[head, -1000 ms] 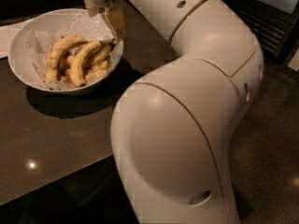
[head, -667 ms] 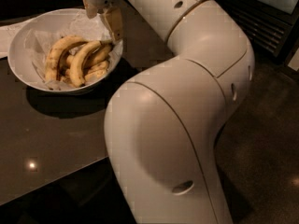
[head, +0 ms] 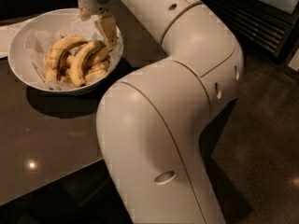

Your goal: Pick banana from white bowl

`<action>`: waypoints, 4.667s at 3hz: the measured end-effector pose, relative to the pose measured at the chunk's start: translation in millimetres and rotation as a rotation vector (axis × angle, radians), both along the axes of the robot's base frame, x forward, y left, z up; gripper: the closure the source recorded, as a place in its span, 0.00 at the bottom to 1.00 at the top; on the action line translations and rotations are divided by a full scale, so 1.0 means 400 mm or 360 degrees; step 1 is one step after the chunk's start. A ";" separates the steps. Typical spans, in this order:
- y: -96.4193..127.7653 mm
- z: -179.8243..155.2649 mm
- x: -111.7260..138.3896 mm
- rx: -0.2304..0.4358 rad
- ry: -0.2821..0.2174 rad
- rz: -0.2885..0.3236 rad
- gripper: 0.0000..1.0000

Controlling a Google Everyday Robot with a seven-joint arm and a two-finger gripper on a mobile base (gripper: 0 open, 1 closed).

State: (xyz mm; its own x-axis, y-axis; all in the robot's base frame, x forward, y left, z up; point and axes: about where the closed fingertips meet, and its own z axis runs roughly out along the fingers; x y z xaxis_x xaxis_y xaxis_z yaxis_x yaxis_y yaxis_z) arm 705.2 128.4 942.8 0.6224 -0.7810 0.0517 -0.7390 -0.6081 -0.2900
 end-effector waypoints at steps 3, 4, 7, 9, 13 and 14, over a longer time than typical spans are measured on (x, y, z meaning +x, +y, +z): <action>0.095 -0.056 -0.016 0.0098 0.0158 0.0065 0.15; 0.113 -0.068 -0.021 0.0122 0.0205 0.0071 0.35; 0.124 -0.080 -0.029 0.0167 0.0263 0.0060 1.00; 0.096 -0.085 -0.038 0.0219 0.0301 0.0006 1.00; -0.001 -0.031 -0.073 0.0379 0.0223 -0.0126 1.00; -0.007 0.004 -0.064 0.0458 0.0202 -0.0148 1.00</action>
Offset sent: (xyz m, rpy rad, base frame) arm -0.0221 0.0306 -0.0186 0.0053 0.2056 0.0435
